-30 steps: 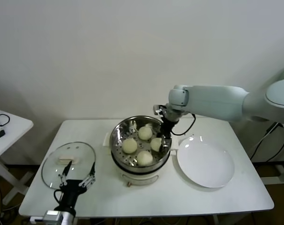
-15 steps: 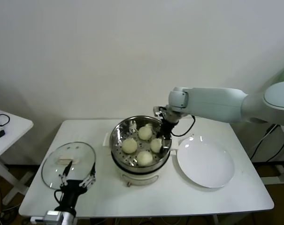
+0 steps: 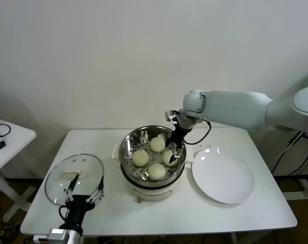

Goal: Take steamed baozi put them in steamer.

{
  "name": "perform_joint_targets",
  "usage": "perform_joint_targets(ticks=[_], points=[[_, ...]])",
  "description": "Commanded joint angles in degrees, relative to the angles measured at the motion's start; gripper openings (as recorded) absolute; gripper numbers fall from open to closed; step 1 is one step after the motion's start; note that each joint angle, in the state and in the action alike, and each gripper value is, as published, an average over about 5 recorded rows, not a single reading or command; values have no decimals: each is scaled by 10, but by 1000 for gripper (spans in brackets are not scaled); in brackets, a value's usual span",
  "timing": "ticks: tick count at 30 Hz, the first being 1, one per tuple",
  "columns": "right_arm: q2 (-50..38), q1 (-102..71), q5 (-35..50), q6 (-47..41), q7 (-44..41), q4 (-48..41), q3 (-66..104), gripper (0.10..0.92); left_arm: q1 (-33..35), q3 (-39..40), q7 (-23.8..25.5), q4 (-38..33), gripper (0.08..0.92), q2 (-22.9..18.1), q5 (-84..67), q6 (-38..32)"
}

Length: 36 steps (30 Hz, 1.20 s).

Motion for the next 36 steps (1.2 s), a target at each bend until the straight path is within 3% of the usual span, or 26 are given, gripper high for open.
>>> perform_joint_targets(ticks=[1, 16, 26, 31, 36], points=[[-54, 15, 20, 9, 29, 20, 52, 823, -8, 0, -1, 0, 823, -2, 0, 4], [-263, -142, -91, 38, 194, 139, 300, 823, -53, -14, -7, 10, 823, 0, -6, 17], [-389, -463, -185, 90, 310, 237, 639, 823, -76, -6, 1, 15, 823, -5, 24, -6], [-386, -693, -220, 110, 331, 276, 874, 823, -77, -7, 6, 19, 823, -5, 31, -9], [-315, -889, -273, 141, 345, 299, 1072, 823, -75, -8, 11, 21, 823, -4, 35, -10]])
